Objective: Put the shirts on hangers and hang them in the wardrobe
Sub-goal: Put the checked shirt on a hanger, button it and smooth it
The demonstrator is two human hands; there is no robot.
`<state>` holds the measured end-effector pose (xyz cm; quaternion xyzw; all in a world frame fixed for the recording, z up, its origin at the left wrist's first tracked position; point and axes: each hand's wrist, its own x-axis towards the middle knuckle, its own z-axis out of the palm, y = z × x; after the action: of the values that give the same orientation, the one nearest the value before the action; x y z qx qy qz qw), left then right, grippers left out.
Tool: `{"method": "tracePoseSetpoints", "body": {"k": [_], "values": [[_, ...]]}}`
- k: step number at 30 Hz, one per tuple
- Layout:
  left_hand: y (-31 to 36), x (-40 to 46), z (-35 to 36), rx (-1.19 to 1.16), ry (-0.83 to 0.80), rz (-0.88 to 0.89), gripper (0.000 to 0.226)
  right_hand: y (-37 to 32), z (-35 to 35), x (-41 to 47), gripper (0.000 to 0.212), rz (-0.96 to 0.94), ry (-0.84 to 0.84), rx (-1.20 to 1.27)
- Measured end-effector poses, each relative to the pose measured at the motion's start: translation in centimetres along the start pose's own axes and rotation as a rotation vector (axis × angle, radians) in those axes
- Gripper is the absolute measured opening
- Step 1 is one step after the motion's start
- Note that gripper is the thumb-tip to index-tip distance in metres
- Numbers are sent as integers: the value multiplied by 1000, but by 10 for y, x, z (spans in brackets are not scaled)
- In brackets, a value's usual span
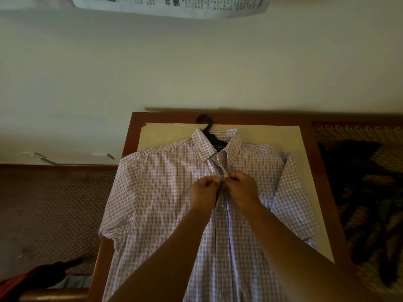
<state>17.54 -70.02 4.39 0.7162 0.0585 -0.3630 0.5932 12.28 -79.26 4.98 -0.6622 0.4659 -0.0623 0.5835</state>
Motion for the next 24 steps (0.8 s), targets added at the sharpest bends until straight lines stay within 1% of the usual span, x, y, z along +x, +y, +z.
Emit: {"method": "tracePoseSetpoints", "body": {"k": [7, 13, 17, 20, 22, 24], "values": [[2, -1, 1, 16, 15, 4, 12, 2, -3, -1, 14, 2, -45, 20], [7, -3, -2, -4, -7, -21, 16, 2, -9, 0, 20, 66, -108, 163], [8, 0, -4, -12, -31, -48, 15, 4, -10, -1, 16, 46, -103, 136], [8, 0, -6, -14, -38, -49, 16, 3, -8, -1, 10, 40, -112, 121], [8, -1, -7, -18, -31, -50, 18, 1, -7, 0, 5, 43, -115, 130], [9, -2, -7, -20, -30, -47, 23, 0, -7, 0, 5, 49, -122, 132]]}}
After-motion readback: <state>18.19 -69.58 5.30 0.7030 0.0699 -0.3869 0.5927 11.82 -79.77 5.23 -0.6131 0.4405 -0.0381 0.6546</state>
